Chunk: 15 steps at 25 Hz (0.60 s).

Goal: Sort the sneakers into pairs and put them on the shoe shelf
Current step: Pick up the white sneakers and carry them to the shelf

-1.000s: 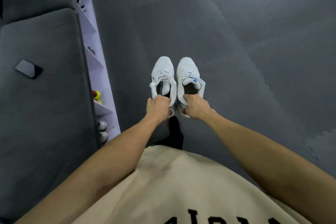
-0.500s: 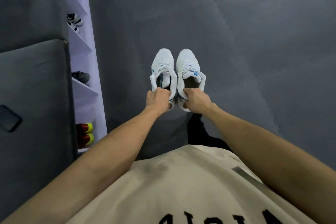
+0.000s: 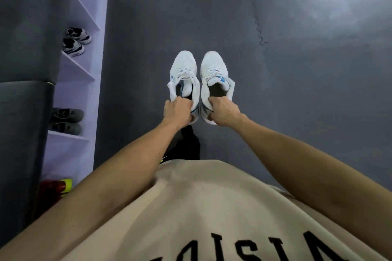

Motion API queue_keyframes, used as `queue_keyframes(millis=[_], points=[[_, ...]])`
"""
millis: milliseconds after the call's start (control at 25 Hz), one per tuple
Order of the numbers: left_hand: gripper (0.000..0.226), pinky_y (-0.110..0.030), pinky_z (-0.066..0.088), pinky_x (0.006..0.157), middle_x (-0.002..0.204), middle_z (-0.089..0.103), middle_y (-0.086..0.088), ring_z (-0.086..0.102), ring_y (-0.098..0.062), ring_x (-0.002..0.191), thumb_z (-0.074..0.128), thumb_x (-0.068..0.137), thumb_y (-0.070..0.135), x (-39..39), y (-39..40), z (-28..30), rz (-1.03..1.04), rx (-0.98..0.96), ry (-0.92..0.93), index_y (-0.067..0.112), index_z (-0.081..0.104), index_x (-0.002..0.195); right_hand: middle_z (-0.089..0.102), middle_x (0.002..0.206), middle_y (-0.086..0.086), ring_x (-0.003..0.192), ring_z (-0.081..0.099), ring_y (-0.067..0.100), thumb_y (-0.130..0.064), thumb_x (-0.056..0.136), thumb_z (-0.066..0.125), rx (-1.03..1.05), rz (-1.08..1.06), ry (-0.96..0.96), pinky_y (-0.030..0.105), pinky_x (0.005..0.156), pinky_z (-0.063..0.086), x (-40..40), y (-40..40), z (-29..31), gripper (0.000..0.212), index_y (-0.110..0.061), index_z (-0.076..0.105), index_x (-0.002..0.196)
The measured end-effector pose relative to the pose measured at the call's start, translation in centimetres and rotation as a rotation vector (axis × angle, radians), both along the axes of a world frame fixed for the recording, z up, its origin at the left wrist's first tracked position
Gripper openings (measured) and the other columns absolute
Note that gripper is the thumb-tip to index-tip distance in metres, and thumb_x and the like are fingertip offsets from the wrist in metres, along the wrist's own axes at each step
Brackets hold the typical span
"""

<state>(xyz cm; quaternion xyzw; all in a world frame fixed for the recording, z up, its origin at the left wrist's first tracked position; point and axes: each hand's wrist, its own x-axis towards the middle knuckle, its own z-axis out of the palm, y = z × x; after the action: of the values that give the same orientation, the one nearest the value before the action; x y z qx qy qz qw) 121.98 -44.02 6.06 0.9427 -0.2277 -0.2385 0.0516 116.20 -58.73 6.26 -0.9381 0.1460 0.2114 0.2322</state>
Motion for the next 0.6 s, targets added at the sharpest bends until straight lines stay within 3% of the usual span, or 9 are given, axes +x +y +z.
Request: queue_keyframes(millis=[320,400,600], points=[[0.003,-0.035,0.039,0.089,0.097,0.064,-0.008,0.059,-0.028,0.090,0.063,0.086,0.020,23.8,-7.0,0.2,0.059,-0.025,-0.018,0.018,0.063,0.088,0.056,0.088,0.004,0.074,0.053,0.025,-0.015,0.082,0.063,-0.023,0.069,0.025,0.035,0.064,0.041,25.1,-7.6,-0.4,0.016,-0.018,0.047,0.084],[0.012,-0.035,0.039,0.088,0.100,0.064,-0.008,0.058,-0.029,0.092,0.061,0.088,0.022,28.4,-7.1,0.9,0.103,-0.008,-0.011,0.017,0.066,0.097,0.057,0.089,0.005,0.075,0.054,0.025,-0.016,0.081,0.065,-0.009,0.098,0.032,0.035,0.065,0.042,30.5,-8.1,0.0,0.017,-0.018,0.049,0.085],[0.015,-0.035,0.037,0.085,0.106,0.063,-0.009,0.058,-0.030,0.095,0.063,0.089,0.022,37.9,-6.0,0.7,0.308,0.014,0.026,0.016,0.066,0.103,0.057,0.096,0.006,0.082,0.055,0.027,-0.019,0.082,0.067,-0.043,0.335,0.055,0.040,0.075,0.050,43.6,-7.8,0.1,0.021,-0.012,0.055,0.099]])
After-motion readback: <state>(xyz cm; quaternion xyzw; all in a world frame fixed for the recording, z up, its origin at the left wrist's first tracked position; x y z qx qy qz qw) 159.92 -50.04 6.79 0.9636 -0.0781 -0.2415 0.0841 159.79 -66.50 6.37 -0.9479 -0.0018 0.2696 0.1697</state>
